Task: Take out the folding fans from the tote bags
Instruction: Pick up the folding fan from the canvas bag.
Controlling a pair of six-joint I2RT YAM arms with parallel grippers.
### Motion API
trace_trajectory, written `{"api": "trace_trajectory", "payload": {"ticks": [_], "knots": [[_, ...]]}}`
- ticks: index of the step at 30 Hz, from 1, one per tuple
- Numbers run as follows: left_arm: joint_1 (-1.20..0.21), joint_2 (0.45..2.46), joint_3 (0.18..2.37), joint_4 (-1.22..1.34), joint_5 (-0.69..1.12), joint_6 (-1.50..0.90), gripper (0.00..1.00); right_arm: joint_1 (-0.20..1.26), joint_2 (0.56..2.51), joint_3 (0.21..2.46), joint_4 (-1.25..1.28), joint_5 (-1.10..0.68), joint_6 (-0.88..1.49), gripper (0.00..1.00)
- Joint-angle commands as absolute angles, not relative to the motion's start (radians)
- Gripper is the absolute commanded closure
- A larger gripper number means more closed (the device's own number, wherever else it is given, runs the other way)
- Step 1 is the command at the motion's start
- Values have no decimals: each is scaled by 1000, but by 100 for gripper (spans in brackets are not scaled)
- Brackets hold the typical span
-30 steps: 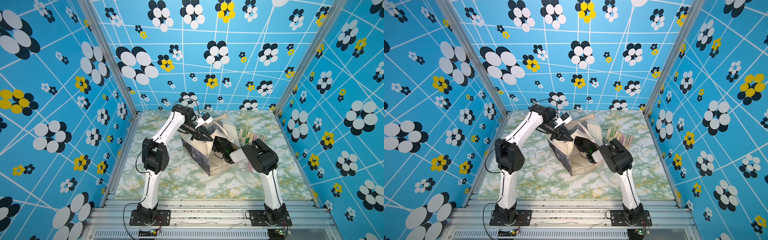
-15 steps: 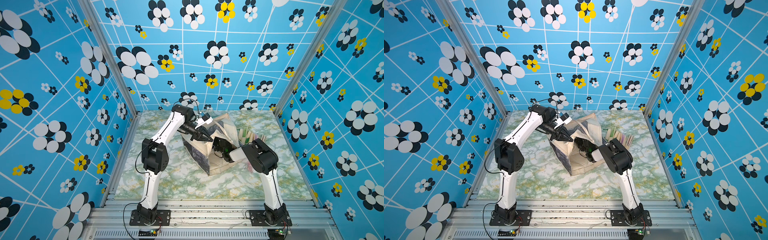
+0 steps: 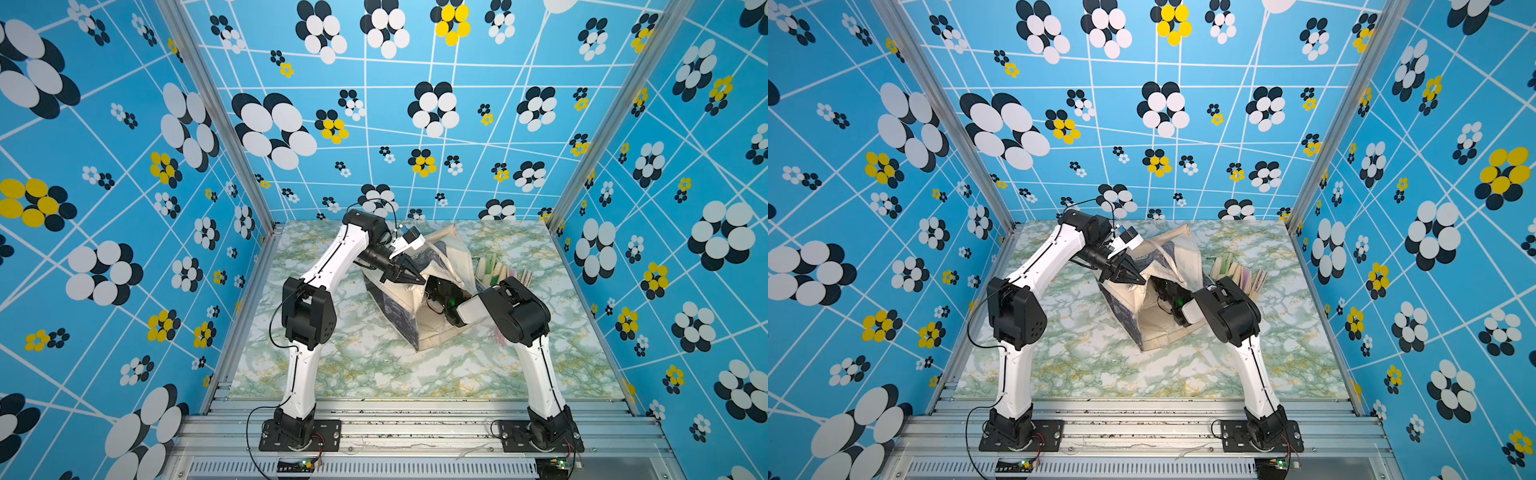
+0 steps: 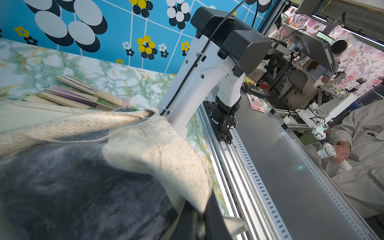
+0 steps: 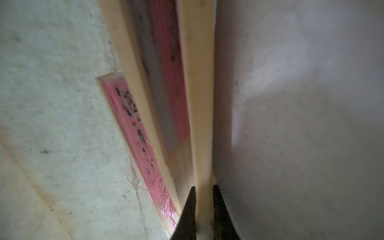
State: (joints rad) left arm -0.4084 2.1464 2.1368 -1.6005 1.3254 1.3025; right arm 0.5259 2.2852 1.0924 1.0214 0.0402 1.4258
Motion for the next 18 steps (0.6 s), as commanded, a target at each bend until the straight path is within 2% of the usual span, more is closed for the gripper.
{"api": "trace_trajectory", "payload": {"ticks": [1, 11, 18], "knots": [[-419, 2070, 2137, -1802, 1387, 1330, 100, 515, 2308, 1073, 942, 81, 1391, 92], [-363, 2104, 2181, -1802, 1450, 1348, 100, 537, 2235, 902, 1406, -26, 1146, 92], [-354, 2120, 2195, -1802, 1451, 1344, 100, 614, 2103, 767, 1406, -91, 974, 93]]}}
